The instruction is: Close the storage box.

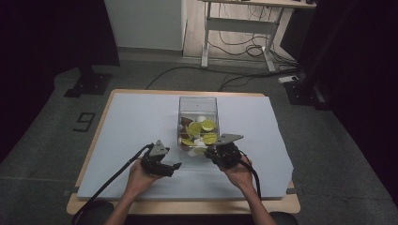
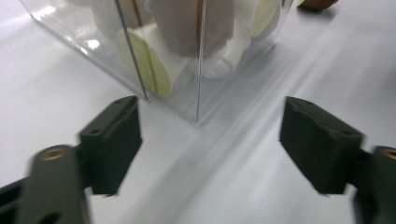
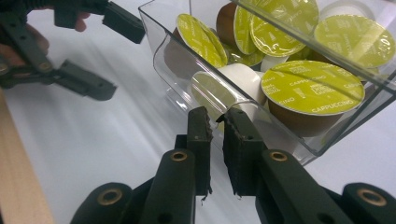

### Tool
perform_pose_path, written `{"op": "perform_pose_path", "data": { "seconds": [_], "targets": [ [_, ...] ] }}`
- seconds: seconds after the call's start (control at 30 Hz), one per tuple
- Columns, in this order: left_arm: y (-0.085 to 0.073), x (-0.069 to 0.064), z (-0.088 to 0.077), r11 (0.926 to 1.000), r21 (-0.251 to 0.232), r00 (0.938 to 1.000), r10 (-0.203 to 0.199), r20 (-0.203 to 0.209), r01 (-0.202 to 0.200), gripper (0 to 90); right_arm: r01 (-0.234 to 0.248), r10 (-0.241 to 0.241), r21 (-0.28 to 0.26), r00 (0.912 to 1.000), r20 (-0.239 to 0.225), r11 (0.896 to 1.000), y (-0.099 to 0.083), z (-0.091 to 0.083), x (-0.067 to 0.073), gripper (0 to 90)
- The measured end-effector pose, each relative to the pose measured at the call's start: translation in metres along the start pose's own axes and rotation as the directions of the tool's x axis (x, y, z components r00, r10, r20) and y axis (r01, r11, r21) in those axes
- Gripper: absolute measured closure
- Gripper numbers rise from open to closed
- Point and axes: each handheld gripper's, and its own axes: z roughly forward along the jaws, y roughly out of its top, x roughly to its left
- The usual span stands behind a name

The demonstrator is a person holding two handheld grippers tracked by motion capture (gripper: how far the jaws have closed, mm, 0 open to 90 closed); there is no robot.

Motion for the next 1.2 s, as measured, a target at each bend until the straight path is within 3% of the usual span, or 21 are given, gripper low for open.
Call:
{"op": "perform_pose_path", "data": {
  "seconds": [0.33, 0.6, 0.77, 1.2],
  "targets": [
    [-0.016, 0.008, 0.003, 0.9980, 0.041, 0.9987, -0.048, 0.017, 0.047, 9.7, -0.002, 0.001, 0.014, 0.9999, 0.013, 1.000, 0.003, 0.008, -0.005, 80.5],
    [-0.027, 0.010, 0.008, 0.9944, 0.102, 0.9995, -0.028, -0.014, 0.029, 0.0, -0.012, 0.012, 0.017, 0.9996, 0.026, 1.000, 0.007, 0.012, -0.009, 80.5],
    [-0.030, 0.007, 0.009, 0.9931, 0.117, 0.9997, -0.001, -0.026, 0.004, 0.0, -0.013, 0.012, 0.021, 0.9993, 0.035, 1.000, 0.009, 0.014, -0.011, 80.4],
    [-0.030, 0.008, 0.011, 0.9893, 0.145, 0.9998, -0.015, -0.016, 0.017, 0.0, -0.027, 0.026, 0.014, 0.9980, 0.058, 1.000, 0.014, 0.020, -0.017, 80.6]
  ]
}}
